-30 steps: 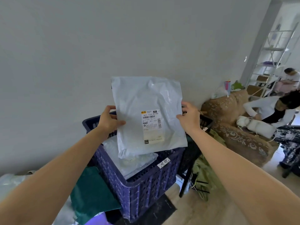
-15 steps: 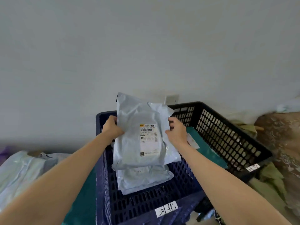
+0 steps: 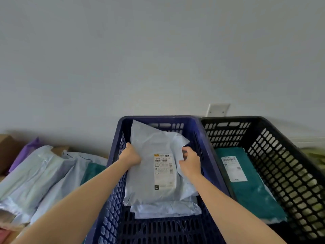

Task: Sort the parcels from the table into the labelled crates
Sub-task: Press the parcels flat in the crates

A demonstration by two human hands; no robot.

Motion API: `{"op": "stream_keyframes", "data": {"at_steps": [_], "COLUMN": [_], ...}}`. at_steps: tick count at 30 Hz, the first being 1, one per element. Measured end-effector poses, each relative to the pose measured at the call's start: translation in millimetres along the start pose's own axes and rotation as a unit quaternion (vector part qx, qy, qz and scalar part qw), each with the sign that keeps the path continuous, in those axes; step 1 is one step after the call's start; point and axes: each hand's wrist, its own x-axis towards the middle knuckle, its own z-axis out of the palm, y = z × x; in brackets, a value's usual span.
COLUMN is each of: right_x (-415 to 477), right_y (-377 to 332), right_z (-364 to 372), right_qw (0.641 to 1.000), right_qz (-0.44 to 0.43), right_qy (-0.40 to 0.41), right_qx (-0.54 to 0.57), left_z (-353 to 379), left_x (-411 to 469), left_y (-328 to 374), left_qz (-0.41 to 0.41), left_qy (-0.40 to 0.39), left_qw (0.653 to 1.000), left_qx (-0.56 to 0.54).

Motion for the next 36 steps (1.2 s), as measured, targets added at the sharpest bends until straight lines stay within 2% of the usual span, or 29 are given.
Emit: {"op": "stream_keyframes", "data": {"at_steps": [7, 12, 14, 16, 18, 20, 22, 25, 28, 31, 36], "right_x": [5, 2, 1, 1, 0, -2, -3, -1, 7, 14, 26], "right_y": [19, 34, 34, 38, 46, 57, 67, 80, 88, 90, 90], "right_z": [16, 21, 23, 26, 31, 39, 46, 54, 56, 59, 70], "right_qw": [0.999, 0.999, 0.996, 0.981, 0.959, 0.939, 0.924, 0.921, 0.918, 0.918, 0.915], "right_qz": [0.031, 0.036, 0.018, -0.037, -0.105, -0.128, -0.101, -0.06, -0.066, -0.07, -0.075], "right_qy": [-0.031, -0.008, 0.021, 0.029, -0.02, -0.119, -0.197, -0.236, -0.241, -0.224, -0.21], "right_qx": [-0.012, -0.034, -0.089, -0.19, -0.261, -0.295, -0.312, -0.304, -0.309, -0.32, -0.337], "left_z": [26, 48, 53, 60, 70, 79, 87, 94, 105, 120, 135], "left_x": [8, 10, 11, 10, 7, 5, 5, 5, 3, -1, 5], "left_y": [-17, -32, -36, -41, -46, -50, -52, -55, -61, -65, -64], "left_qz": [-0.049, -0.058, -0.062, -0.066, -0.071, -0.072, -0.058, -0.026, 0.035, 0.139, 0.169], "left_qy": [-0.045, -0.02, -0.004, 0.002, 0.005, 0.021, 0.049, 0.082, 0.088, 0.059, 0.021], "left_qw": [0.998, 0.998, 0.998, 0.998, 0.997, 0.995, 0.992, 0.989, 0.994, 0.982, 0.956], "left_qx": [-0.014, 0.002, -0.002, -0.013, -0.035, -0.073, -0.105, -0.117, -0.046, 0.114, 0.24]}}
